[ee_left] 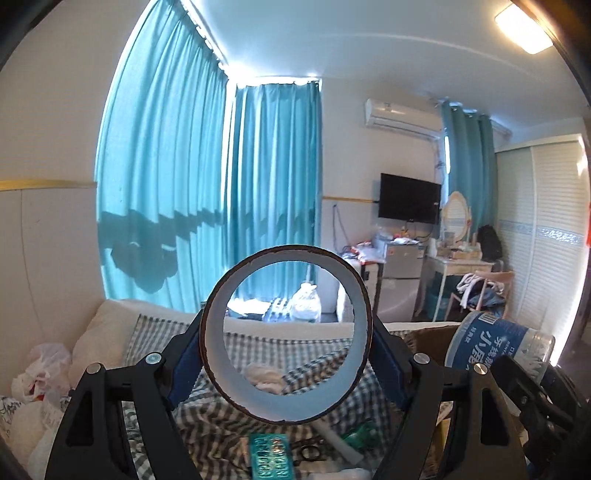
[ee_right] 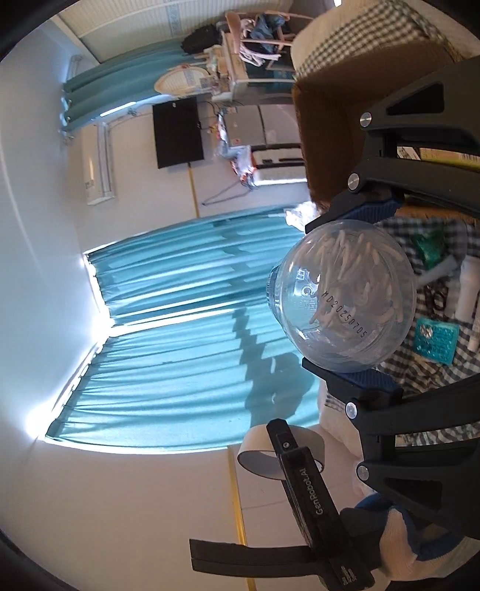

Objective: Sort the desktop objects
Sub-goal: 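Lift the tape roll and water bottle and carry them over the cardboard box, then open the left tool to drop the tape roll while the right tool drops the bottle, then move both tools back to the pile toward the white plush toys, then grasp a white plush toy with the left tool while the right tool grasps another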

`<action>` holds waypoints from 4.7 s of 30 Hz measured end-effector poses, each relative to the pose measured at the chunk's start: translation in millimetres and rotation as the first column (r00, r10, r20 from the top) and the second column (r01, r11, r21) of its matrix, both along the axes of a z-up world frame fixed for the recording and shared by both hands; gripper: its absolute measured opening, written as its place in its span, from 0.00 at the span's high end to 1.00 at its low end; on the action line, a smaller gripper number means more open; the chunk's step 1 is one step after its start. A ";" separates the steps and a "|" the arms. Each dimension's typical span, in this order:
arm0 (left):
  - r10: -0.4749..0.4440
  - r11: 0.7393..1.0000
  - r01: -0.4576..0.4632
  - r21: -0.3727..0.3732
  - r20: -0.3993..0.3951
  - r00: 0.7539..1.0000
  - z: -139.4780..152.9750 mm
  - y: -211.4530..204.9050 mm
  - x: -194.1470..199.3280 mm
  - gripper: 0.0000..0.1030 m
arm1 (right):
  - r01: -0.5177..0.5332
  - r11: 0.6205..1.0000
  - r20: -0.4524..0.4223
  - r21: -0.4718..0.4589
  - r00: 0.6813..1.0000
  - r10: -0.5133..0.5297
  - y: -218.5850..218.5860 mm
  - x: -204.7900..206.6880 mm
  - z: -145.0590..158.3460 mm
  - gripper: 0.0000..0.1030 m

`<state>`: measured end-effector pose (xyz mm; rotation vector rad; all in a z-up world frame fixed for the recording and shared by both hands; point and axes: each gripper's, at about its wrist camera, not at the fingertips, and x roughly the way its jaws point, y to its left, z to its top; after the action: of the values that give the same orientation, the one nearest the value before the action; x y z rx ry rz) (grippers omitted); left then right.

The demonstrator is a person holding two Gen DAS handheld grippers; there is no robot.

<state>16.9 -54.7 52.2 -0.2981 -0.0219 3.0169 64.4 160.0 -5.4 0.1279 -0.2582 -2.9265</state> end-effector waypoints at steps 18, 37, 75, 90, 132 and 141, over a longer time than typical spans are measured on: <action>-0.240 0.971 0.239 -0.021 -0.052 0.970 9.0 111.1 14.2 0.22 | 0.173 0.985 -0.036 -0.009 0.984 -0.173 100.3 43.7 16.5 0.39; -0.413 0.902 0.428 -0.059 0.173 0.894 -70.9 210.4 -56.7 0.22 | 0.278 0.961 0.127 0.008 0.953 -0.277 157.7 -0.6 -33.1 0.39; -0.369 0.914 0.404 -0.046 0.322 0.872 -127.1 194.2 -96.4 0.02 | 0.309 0.950 0.232 0.034 0.923 -0.308 148.5 -45.0 -62.6 0.30; -0.093 0.991 0.111 -0.074 0.211 0.973 -46.2 62.3 -105.2 0.00 | 0.121 0.991 0.190 -0.051 0.976 -0.109 69.4 -78.9 -21.6 0.25; 0.025 0.995 0.045 -0.089 0.663 0.748 -267.8 -72.6 -276.1 0.26 | -0.283 0.954 0.567 0.096 0.804 0.181 -145.6 -343.0 -153.9 0.36; -0.007 1.000 0.013 -0.004 0.659 0.752 -268.3 -96.2 -268.1 0.51 | -0.365 0.927 0.649 0.086 0.727 0.226 -173.0 -357.8 -196.2 0.46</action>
<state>-251.1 -150.9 -216.0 -1.3421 -0.0647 2.7197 -293.3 -13.0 -201.6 1.0924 -0.0113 -2.4729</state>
